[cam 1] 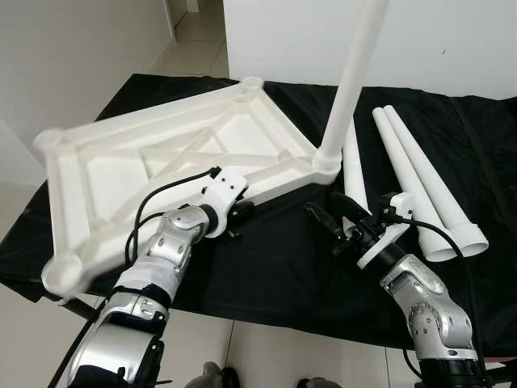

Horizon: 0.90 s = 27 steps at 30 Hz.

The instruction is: Building children table

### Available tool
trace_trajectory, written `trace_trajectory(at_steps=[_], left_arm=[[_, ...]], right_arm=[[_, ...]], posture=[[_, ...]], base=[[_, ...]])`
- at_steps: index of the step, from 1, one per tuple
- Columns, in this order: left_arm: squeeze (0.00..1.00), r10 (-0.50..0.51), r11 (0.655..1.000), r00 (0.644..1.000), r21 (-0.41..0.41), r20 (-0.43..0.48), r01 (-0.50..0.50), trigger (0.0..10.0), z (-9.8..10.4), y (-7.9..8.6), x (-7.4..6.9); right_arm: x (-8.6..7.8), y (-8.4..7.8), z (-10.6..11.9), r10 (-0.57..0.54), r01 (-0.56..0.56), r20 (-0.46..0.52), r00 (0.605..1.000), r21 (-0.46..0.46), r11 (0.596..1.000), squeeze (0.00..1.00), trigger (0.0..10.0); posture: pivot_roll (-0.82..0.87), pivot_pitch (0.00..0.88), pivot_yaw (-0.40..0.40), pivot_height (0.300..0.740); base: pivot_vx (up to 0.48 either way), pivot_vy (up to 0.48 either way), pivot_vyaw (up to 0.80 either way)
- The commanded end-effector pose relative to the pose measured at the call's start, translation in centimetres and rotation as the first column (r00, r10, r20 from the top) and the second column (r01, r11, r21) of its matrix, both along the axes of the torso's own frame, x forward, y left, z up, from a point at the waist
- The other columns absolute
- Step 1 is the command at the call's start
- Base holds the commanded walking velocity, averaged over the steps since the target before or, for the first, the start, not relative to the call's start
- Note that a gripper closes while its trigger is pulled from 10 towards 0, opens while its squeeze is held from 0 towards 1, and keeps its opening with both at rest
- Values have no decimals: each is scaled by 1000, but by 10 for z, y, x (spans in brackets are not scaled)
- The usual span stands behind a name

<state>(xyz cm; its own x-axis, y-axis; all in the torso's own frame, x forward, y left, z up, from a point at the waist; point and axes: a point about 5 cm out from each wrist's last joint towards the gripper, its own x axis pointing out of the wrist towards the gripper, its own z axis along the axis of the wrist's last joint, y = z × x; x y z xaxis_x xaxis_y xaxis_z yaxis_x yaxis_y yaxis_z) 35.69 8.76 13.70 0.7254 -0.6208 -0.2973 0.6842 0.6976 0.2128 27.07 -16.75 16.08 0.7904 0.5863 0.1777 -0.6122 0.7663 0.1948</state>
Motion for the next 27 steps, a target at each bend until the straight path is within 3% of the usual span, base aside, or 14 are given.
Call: trace_trajectory(at_steps=[1, 11, 12, 14, 15, 16, 17, 21, 22, 23, 27], left_arm=[[0, 307, 950, 949, 38, 69, -310, 0, -9, 18, 6], [0, 248, 969, 965, -7, 88, -248, 0, -3, -8, 4], [0, 234, 972, 968, -5, 89, -234, 10000, -3, -11, 4], [0, 214, 977, 973, -13, 90, -214, 10000, -2, -14, 3], [600, 206, 979, 975, -26, 83, -204, 10000, -1, -15, 2], [600, 206, 979, 975, -26, 83, -204, 10000, -1, -15, 2], [1000, 200, 980, 977, -39, 80, -197, 10000, 0, -16, 1], [1000, 195, 980, 978, -50, 80, -192, 10000, 1, -16, 0], [925, 193, 981, 976, -49, 96, -189, 10000, 3, -17, 0], [0, 177, 983, 978, -64, 107, -171, 10000, 6, -19, -1], [0, 100, 991, 986, -102, 134, -86, 10000, 14, -21, -8]], right_arm=[[1, 2, 0, -1, 1, 7, 1000, -9, 1000, 0, 10000], [3, 0, 2, -21, 21, 11, 1000, -13, 1000, 0, 10000], [4, 0, 2, -22, 23, 12, 1000, -12, 1000, 0, 10000], [3, 1, 2, -22, 22, 13, 1000, -10, 1000, 0, 10000], [4, 2, 2, -21, 21, 13, 1000, -9, 1000, 0, 10000], [4, 2, 2, -21, 21, 13, 1000, -9, 1000, 0, 10000], [3, 2, 2, -20, 20, 13, 1000, -8, 1000, 0, 10000], [3, 2, 2, -20, 20, 13, 1000, -7, 1000, 0, 10000], [3, 2, 2, -20, 20, 13, 1000, -7, 1000, 0, 10000], [3, 2, 2, -20, 20, 13, 1000, -6, 1000, 0, 10000], [3, 2, 2, -19, 19, 12, 1000, -4, 1000, 0, 10000]], posture=[[-139, 98, 103, 740], [-138, 103, 99, 740], [-138, 103, 99, 740], [-136, 103, 99, 740], [-136, 103, 99, 740], [-136, 103, 99, 740], [-136, 106, 99, 740], [-136, 106, 99, 740], [-133, 109, 98, 740], [-131, 109, 97, 740], [-130, 112, 98, 740]], base=[[0, 0, 0], [0, 0, 0], [0, 0, 0], [0, 0, 0], [0, 0, 0], [0, 0, 0], [0, 0, 0], [0, 0, 0], [0, 0, 0], [0, 0, 0], [0, 0, 0]])
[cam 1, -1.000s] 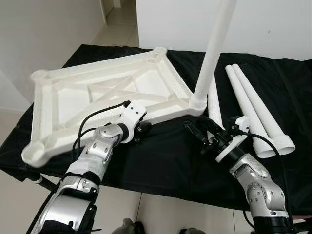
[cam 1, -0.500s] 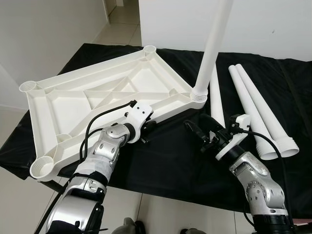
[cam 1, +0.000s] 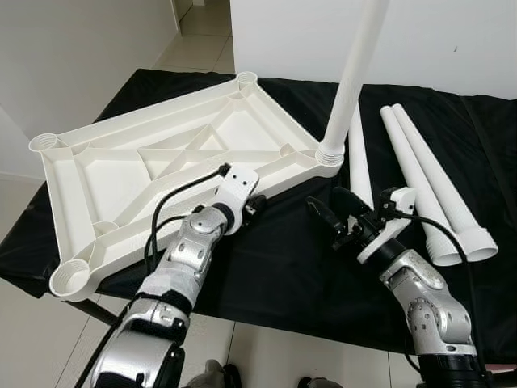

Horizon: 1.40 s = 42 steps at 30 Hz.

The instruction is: Building children table

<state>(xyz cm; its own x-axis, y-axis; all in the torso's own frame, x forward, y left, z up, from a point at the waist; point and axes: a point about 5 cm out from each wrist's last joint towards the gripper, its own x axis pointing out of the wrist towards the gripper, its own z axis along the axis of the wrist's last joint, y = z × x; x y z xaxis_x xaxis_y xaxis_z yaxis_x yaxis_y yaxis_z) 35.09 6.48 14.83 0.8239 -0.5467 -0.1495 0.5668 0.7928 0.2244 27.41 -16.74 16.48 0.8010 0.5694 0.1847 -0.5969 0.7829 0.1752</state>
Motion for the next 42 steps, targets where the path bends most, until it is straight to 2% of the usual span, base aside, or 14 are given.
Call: trace_trajectory(at_steps=[1, 3, 4, 5, 8, 13, 14, 18, 20, 27, 31, 38, 40, 42], left_arm=[[0, -27, 1000, 999, -5, 18, 27, 10000, 3, 2, -2], [0, -59, 998, 998, -5, 28, 59, 10000, 5, 2, -5], [0, -122, 992, 992, 6, 35, 122, 10000, 7, 6, -12], [0, -122, 992, 992, 6, 35, 122, 10000, 7, 6, -12], [0, -263, 962, 965, 77, 8, 262, 10000, 4, 23, -35], [0, -302, 943, 951, 126, -60, 308, 10000, -2, 43, -47], [0, -302, 937, 951, 164, -58, 308, 10000, -2, 54, -51], [0, -280, 944, 957, 162, -72, 288, 10000, -2, 61, -51], [0, -189, 958, 980, 206, -68, 199, 10000, -2, 80, -45], [0, -95, 969, 994, 222, -55, 105, 10000, 3, 104, -44], [0, -127, 974, 990, 180, -56, 135, 10000, 9, 106, -51], [0, -271, 961, 963, 48, -12, 271, 10000, 27, 99, -69], [0, -265, 963, 964, 46, -12, 265, 10000, 28, 100, -69], [0, -222, 971, 974, 81, -36, 225, 10000, 23, 108, -65]], right_arm=[[-1, 2, -2, 5, -5, -5, 1000, 8, 1000, 0, 10000], [-1, 2, -2, 5, -5, -6, 1000, 8, 1000, 0, 10000], [-1, 2, -2, 5, -5, -6, 1000, 8, 1000, 0, 10000], [-1, 2, -2, 5, -5, -6, 1000, 8, 1000, 0, 10000], [-1, 1, -2, 5, -5, -9, 1000, 7, 1000, 0, 10000], [-1, 1, -2, 9, -9, -10, 1000, 7, 1000, 0, 10000], [0, 2, -2, 12, -12, -10, 1000, 6, 1000, 0, 10000], [0, 2, -2, 13, -13, -10, 1000, 6, 1000, 0, 10000], [0, 2, -2, 17, -17, -11, 1000, 5, 1000, 0, 10000], [0, 1, -2, 16, -15, -11, 1000, 5, 1000, 0, 10000], [-1, 1, -3, 15, -15, -13, 1000, 5, 1000, 0, 10000], [1, 1, -2, 18, -18, -13, 1000, 6, 1000, 0, 10000], [1, 1, -2, 18, -18, -13, 1000, 6, 1000, 0, 10000], [1, 1, -2, 19, -19, -11, 1000, 5, 1000, 0, 10000]], posture=[[-130, 112, 98, 740], [-130, 112, 98, 740], [-129, 114, 97, 740], [-129, 114, 97, 740], [-127, 116, 97, 740], [-117, 119, 93, 740], [-115, 120, 92, 740], [-108, 120, 88, 740], [-108, 120, 88, 740], [-108, 125, 87, 740], [-109, 128, 87, 740], [-104, 126, 84, 740], [-104, 126, 84, 740], [-102, 126, 82, 740]], base=[[0, 0, 0], [0, 0, 0], [0, 0, 0], [0, 0, 0], [0, 0, 0], [0, 0, 0], [0, 0, 0], [0, 0, 0], [0, 0, 0], [0, 0, 0], [0, 0, 0], [0, 0, 0], [0, 0, 0], [0, 0, 0]])
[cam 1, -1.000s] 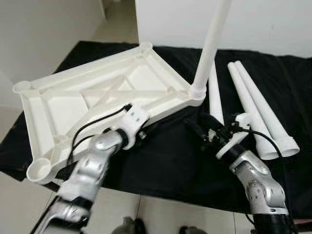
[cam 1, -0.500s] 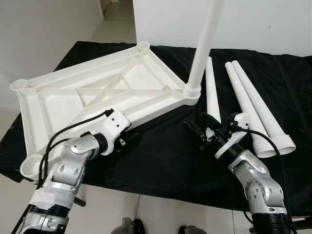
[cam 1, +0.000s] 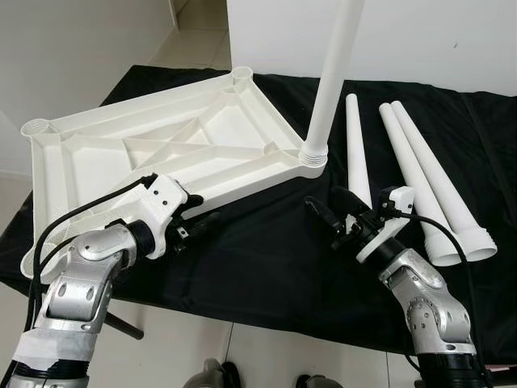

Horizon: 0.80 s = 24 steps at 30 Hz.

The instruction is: Building children table

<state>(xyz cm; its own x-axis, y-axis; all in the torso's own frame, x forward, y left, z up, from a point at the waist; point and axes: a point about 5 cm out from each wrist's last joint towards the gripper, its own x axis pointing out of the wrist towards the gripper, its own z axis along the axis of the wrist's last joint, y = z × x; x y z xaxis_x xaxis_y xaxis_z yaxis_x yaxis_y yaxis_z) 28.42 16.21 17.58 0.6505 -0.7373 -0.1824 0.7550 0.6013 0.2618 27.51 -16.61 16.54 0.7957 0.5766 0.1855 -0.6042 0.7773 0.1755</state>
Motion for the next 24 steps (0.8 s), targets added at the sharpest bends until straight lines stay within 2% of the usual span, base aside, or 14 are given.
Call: trace_trajectory(at_steps=[1, 3, 4, 9, 13, 16, 18, 24], left_arm=[[0, 44, 998, 999, 36, -21, -43, 10000, -4, 11, 2], [0, 82, 992, 996, 95, -28, -79, 10000, -11, 18, 4], [0, 82, 992, 996, 95, -28, -79, 10000, -11, 18, 4], [0, 204, 962, 978, 189, -31, -195, 10000, -27, 34, 14], [0, 258, 945, 966, 214, -21, -248, 10000, -32, 40, 20], [0, 316, 922, 949, 229, 22, -312, 10000, -33, 45, 28], [0, 325, 924, 946, 207, 14, -321, 10000, -33, 45, 30], [0, 323, 920, 946, 231, 16, -318, 10000, -36, 46, 33]], right_arm=[[0, -1, -2, 10, -10, -12, 1000, 4, 1000, 0, 10000], [1, -1, -2, 10, -10, -11, 1000, 3, 1000, 0, 10000], [1, -1, -2, 10, -10, -11, 1000, 3, 1000, 0, 10000], [1, -1, -2, 8, -8, -9, 1000, 3, 1000, 0, 10000], [1, -1, -2, 6, -6, -8, 1000, 4, 1000, 0, 10000], [0, -1, -1, 4, -4, -7, 1000, 6, 1000, 0, 10000], [-1, -1, -1, 0, 0, -7, 1000, 5, 1000, 0, 10000], [0, -2, -1, -4, 4, -4, 1000, 5, 1000, 0, 10000]], posture=[[-102, 126, 82, 740], [-102, 126, 82, 740], [-102, 126, 82, 740], [-105, 128, 83, 740], [-106, 128, 84, 740], [-111, 131, 87, 740], [-111, 131, 87, 740], [-112, 130, 88, 740]], base=[[0, 0, 0], [0, 0, 0], [0, 0, 0], [0, 0, 0], [0, 0, 0], [0, 0, 0], [0, 0, 0], [0, 0, 0]])
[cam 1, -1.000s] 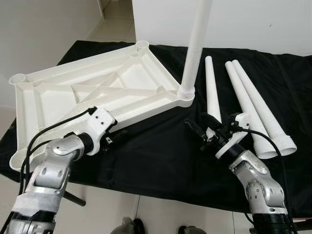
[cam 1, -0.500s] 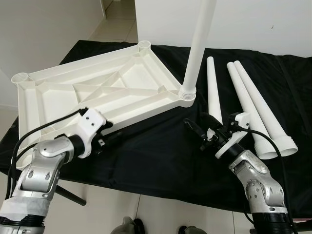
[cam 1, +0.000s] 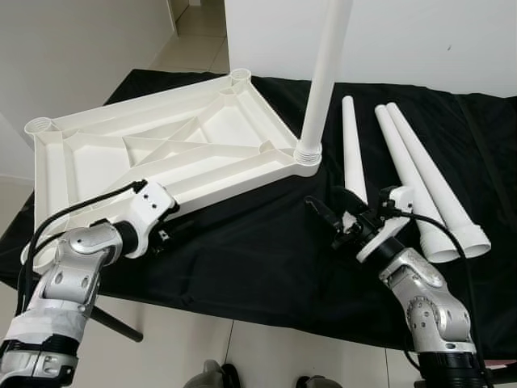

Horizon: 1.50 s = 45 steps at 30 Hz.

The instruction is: Building children table

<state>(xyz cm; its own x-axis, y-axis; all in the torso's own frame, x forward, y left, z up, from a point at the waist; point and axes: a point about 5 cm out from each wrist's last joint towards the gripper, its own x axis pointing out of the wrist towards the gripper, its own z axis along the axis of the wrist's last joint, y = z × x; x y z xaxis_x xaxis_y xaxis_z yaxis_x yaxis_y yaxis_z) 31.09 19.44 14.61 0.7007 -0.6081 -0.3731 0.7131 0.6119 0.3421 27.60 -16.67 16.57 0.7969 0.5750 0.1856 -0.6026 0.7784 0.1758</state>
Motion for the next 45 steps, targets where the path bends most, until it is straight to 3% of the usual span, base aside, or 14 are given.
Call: trace_trajectory(at_steps=[1, 5, 9, 16, 20, 32, 39, 40, 42, 45], left_arm=[[0, 200, 980, 977, 11, 74, -201, 10000, -5, 11, 7], [0, 54, 997, 992, -58, 116, -48, 10000, 7, -3, -1], [0, 38, 992, 990, -126, 137, -21, 10000, 17, -7, -3], [0, 124, 991, 976, -76, 179, -112, 10000, 20, 7, 9], [0, 189, 981, 965, 17, 183, -195, 10000, 11, 18, 17], [0, 276, 947, 956, 139, 98, -288, 10000, -14, 35, 26], [0, 307, 941, 948, 126, 81, -315, 10000, -17, 32, 33], [0, 303, 942, 950, 131, 73, -310, 4588, -18, 31, 33], [0, 300, 945, 953, 121, 48, -304, 0, -21, 28, 34], [0, 285, 951, 958, 119, 35, -287, 0, -23, 24, 34]], right_arm=[[-1, -1, -1, -1, 1, -3, 1000, 5, 1000, 0, 10000], [0, -2, 0, -6, 6, 1, 1000, 5, 1000, 0, 10000], [-1, -3, 0, -11, 11, 3, 1000, 6, 1000, 0, 10000], [1, -3, 1, -14, 14, 6, 1000, 13, 1000, 0, 10000], [3, -2, 1, -14, 14, 10, 1000, 13, 1000, 0, 10000], [4, -1, 1, -15, 15, 15, 1000, 11, 1000, 0, 10000], [5, 0, 3, -11, 11, 20, 1000, 13, 1000, 0, 10000], [5, 0, 3, -12, 11, 21, 1000, 12, 1000, 0, 10000], [5, 0, 2, -14, 14, 21, 1000, 11, 1000, 0, 10000], [4, -1, 2, -15, 15, 21, 1000, 10, 1000, 0, 10000]], posture=[[-112, 130, 88, 740], [-116, 128, 92, 740], [-116, 128, 92, 740], [-114, 121, 94, 740], [-113, 115, 97, 740], [-118, 107, 102, 740], [-120, 102, 103, 740], [-126, 97, 106, 740], [-130, 90, 107, 740], [-130, 90, 107, 740]], base=[[0, 0, 0], [0, 0, 0], [0, 0, 0], [0, 0, 0], [0, 0, 0], [0, 0, 0], [0, 0, 0], [0, 0, 0], [0, 0, 0], [0, 0, 0]])
